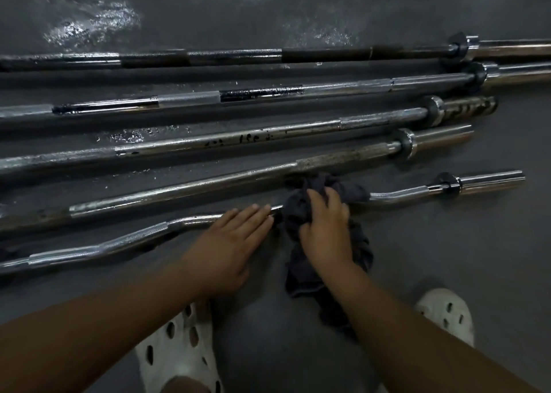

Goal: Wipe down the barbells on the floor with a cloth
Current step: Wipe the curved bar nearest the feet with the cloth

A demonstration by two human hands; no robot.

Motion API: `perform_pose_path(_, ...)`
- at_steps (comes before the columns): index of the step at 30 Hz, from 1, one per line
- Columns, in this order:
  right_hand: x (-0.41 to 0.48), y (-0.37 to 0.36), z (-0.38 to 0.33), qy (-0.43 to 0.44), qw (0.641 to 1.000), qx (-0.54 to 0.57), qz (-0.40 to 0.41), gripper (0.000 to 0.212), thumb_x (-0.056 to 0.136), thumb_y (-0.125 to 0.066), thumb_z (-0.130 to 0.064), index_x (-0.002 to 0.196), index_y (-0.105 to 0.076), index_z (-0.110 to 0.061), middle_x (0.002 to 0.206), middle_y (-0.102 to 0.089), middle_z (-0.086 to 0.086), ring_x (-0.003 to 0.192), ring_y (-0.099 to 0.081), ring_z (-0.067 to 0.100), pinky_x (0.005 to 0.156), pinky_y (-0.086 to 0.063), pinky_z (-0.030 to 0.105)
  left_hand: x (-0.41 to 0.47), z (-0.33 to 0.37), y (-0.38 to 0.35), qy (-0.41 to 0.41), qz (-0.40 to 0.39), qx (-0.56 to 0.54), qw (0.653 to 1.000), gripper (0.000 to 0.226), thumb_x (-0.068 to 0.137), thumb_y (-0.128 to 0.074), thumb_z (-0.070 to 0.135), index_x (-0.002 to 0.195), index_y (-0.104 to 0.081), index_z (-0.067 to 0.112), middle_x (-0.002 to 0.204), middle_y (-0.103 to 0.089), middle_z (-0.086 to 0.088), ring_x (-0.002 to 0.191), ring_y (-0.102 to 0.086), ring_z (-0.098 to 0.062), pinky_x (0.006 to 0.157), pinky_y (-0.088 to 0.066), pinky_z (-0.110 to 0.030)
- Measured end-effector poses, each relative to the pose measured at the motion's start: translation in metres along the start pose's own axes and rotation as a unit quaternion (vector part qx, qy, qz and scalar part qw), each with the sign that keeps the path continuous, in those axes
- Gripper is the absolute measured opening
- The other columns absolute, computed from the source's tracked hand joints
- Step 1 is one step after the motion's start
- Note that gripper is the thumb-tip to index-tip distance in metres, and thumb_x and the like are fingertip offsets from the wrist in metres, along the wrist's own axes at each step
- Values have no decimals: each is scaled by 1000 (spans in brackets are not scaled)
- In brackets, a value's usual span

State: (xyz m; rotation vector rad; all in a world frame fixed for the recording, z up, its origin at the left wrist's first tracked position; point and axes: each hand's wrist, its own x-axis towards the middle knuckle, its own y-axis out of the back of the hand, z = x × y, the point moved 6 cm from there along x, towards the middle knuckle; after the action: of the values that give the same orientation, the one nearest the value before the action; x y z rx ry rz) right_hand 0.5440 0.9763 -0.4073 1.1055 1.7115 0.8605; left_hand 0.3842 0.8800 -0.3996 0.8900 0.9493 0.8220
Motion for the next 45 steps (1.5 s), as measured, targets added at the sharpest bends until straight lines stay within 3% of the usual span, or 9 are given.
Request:
perform_pose_path(5,-9,-3,-9,143,987,12,-77,66,78,-64,-5,138,-46,-24,144,-32,11,123,-47,34,106,-41,38,7,11,-5,3,-28,9,1000,99,59,-63,43,148,-41,7,157,-33,-16,143,-35,-33,112,-35,-54)
perform_pose_path(10,1,1,-4,-139,958,251,21,42,74,-65,1,110,-56,-18,121,-48,9,93,-48,10,93,-38,17,8,8,-3,12,-2,-25,1000,92,61,-54,41,145,-44,5,153,-39,-17,140,-40,-33,114,-34,-49)
perform_pose_path(14,-34,-37,-37,-234,834,487,-114,33,79,-60,6,93,-53,-23,95,-64,12,79,-60,18,74,-52,34,7,0,1,37,30,-106,993,78,61,-52,30,131,-50,-3,133,-54,-26,125,-52,-41,116,-32,-40)
perform_pose_path(18,-7,-25,-6,-378,645,664,16,25,87,-52,12,104,-57,-6,82,-59,13,64,-59,16,54,-53,25,5,-1,-2,28,30,-92,995,94,60,-61,32,144,-41,-4,150,-39,-26,138,-41,-38,115,-29,-50)
perform_pose_path(23,-28,-39,-30,-369,686,615,-122,19,90,-54,6,102,-58,-7,83,-62,12,65,-59,16,53,-51,23,6,-2,-1,23,27,-90,995,93,57,-61,31,141,-44,-6,145,-46,-27,134,-47,-39,114,-26,-52)
perform_pose_path(26,10,-10,21,-379,666,642,45,22,88,-54,9,99,-58,-9,83,-61,9,67,-58,17,55,-53,22,4,-6,-2,32,41,-109,993,99,62,-62,30,150,-31,-3,154,-35,-23,143,-36,-33,118,-16,-44)
perform_pose_path(31,-11,-15,-23,-63,978,197,-18,40,82,-63,-9,122,-62,-15,116,-49,7,99,-49,18,99,-38,25,7,-5,-2,33,30,-127,991,100,60,-61,28,149,-29,-7,150,-39,-27,139,-40,-37,116,-15,-47)
perform_pose_path(37,29,14,27,-139,973,182,-17,21,83,-54,-12,94,-61,-28,98,-69,7,94,-65,30,83,-52,42,7,-8,0,32,65,-125,989,101,61,-62,27,150,-28,-6,149,-41,-26,137,-44,-36,115,-12,-45)
perform_pose_path(45,27,-10,-7,7,980,71,-185,57,79,-46,-15,131,-58,-32,123,-65,9,113,-61,30,95,-51,41,8,-10,5,36,67,-149,986,101,62,-60,25,154,-23,0,147,-44,-25,136,-44,-36,116,-14,-35)
